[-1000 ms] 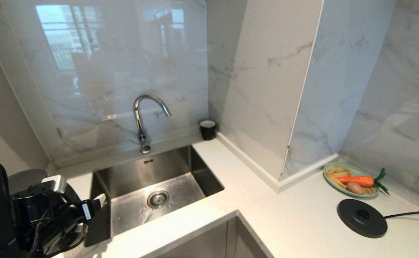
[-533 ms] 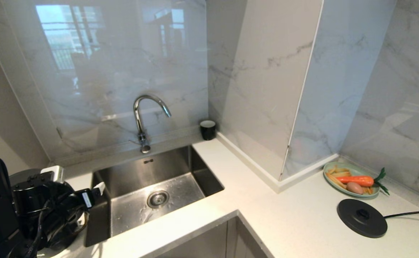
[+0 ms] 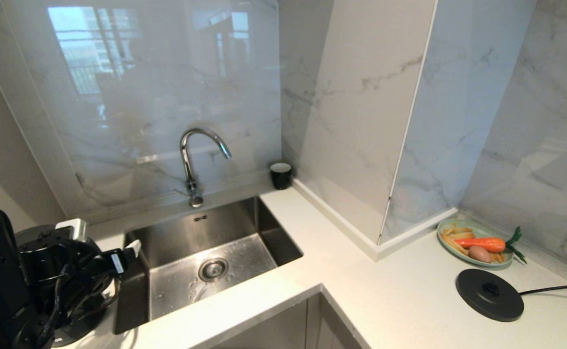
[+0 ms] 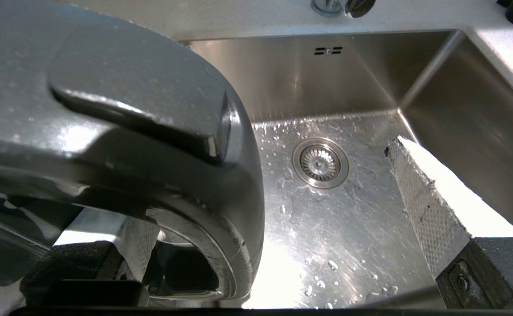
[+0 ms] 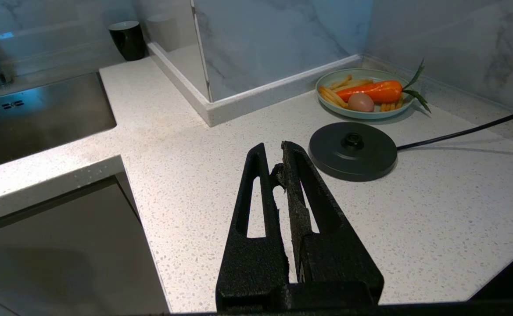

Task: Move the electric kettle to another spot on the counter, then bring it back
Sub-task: Grab the kettle

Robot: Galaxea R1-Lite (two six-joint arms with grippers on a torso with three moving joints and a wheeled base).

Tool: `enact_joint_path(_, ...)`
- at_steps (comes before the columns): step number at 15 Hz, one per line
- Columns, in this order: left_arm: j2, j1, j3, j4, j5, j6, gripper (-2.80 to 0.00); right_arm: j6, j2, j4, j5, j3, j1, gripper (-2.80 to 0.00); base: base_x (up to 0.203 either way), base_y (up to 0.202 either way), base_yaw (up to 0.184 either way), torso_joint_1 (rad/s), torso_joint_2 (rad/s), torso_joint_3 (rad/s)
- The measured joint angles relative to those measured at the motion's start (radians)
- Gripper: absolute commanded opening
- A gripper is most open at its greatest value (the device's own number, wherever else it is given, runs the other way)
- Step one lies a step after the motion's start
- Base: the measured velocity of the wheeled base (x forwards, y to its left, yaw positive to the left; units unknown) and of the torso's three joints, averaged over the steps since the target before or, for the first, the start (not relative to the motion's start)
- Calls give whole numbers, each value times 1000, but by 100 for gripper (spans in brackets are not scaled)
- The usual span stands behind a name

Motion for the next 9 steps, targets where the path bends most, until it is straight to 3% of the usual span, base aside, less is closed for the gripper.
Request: enact_joint_path(9,2,0,2,-2,1,12,0,0,0,0,0,0,0,-280,0,0,0,0,0,0)
